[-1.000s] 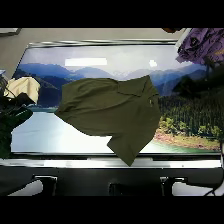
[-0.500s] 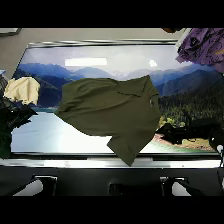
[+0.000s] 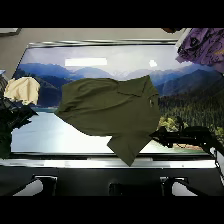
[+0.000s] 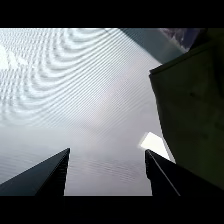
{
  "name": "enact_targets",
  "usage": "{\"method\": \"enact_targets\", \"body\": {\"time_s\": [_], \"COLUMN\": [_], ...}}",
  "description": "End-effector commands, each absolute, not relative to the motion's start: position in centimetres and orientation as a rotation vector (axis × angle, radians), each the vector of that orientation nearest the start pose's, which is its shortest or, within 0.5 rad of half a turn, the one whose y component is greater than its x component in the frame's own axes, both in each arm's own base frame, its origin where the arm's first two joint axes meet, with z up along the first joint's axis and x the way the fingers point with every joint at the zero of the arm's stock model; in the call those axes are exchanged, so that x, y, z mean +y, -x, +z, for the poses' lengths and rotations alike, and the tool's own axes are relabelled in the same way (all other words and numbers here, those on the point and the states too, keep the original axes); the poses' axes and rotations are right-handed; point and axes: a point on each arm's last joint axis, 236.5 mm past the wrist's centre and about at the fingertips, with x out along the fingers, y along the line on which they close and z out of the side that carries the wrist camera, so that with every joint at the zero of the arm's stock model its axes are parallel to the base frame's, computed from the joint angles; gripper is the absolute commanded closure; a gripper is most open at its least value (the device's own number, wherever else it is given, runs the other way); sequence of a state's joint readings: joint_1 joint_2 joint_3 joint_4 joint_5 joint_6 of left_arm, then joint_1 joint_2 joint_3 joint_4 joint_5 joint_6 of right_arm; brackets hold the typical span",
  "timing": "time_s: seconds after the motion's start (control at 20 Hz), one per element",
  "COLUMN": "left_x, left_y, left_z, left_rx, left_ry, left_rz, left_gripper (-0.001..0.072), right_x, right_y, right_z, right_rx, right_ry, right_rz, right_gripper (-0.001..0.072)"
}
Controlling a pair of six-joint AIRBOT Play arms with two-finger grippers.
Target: Fold the clothes and pants, and hang the long-sleeved shirts on hangers.
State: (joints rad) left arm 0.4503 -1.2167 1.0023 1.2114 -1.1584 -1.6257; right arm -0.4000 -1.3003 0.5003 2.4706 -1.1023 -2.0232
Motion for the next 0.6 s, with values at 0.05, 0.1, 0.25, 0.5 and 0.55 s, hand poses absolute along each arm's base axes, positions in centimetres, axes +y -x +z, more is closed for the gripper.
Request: {"method": "enact_targets", "body": {"time_s": [0.05,0.1,0.25,0.5,0.55], "left_x": [7.9,7.8,6.8,2.9,2.6], "left_y": [-33.8,-33.8,-33.9,-34.8,-35.5], "left_z": [-1.6,-1.9,-3.7,-7.3,-7.5], "left_rx": [1.270,1.280,1.309,1.325,1.303], "left_ry": [0.712,0.700,0.677,0.787,0.790], "left_rz": [0.242,0.231,0.139,-0.034,-0.047], "left_gripper": [0.0165,0.0165,0.0165,0.0166,0.0166], "right_x": [7.0,7.1,7.4,7.6,7.6], "right_y": [-26.8,-26.8,-26.5,-26.5,-26.5], "right_z": [-11.4,-11.4,-11.0,-10.3,-10.3], "right_rx": [1.405,1.406,1.413,1.406,1.412], "right_ry": [-1.018,-1.019,-1.011,-1.013,-1.033], "right_rz": [0.237,0.239,0.274,0.285,0.266], "right_gripper": [0.0594,0.0678,0.0681,0.0682,0.0682]}}
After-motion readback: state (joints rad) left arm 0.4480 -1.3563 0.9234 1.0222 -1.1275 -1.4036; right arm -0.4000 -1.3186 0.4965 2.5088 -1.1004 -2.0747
